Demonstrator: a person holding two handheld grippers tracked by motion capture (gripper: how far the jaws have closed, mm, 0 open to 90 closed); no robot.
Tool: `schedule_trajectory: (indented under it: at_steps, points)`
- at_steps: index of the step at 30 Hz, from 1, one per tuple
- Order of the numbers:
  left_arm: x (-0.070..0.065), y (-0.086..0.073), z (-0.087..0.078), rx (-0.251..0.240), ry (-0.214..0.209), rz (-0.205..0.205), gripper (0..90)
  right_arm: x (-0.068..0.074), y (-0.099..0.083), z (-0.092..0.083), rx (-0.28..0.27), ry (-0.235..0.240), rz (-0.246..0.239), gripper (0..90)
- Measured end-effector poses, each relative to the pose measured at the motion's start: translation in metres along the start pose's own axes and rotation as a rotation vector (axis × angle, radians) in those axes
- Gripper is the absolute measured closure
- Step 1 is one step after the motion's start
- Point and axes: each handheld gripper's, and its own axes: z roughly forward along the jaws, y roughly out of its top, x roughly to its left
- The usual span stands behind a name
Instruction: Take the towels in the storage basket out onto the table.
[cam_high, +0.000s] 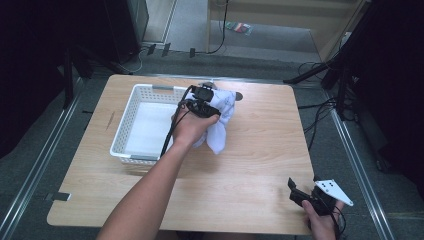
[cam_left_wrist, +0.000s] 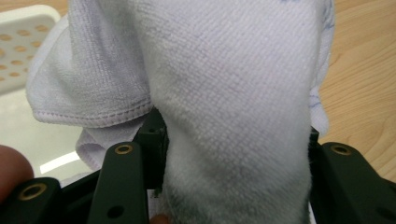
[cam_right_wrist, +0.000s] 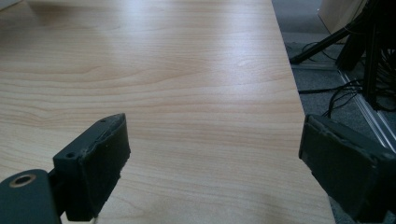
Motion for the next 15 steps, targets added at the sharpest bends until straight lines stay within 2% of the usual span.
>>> schedule_trajectory:
  at_steps: [15]
  points:
    - [-0.026, -0.006, 0.026, 0.025, -0.047, 0.030, 47.7, 0.000, 0.000, 0.000, -0.001, 0.001, 0.003, 8.7]
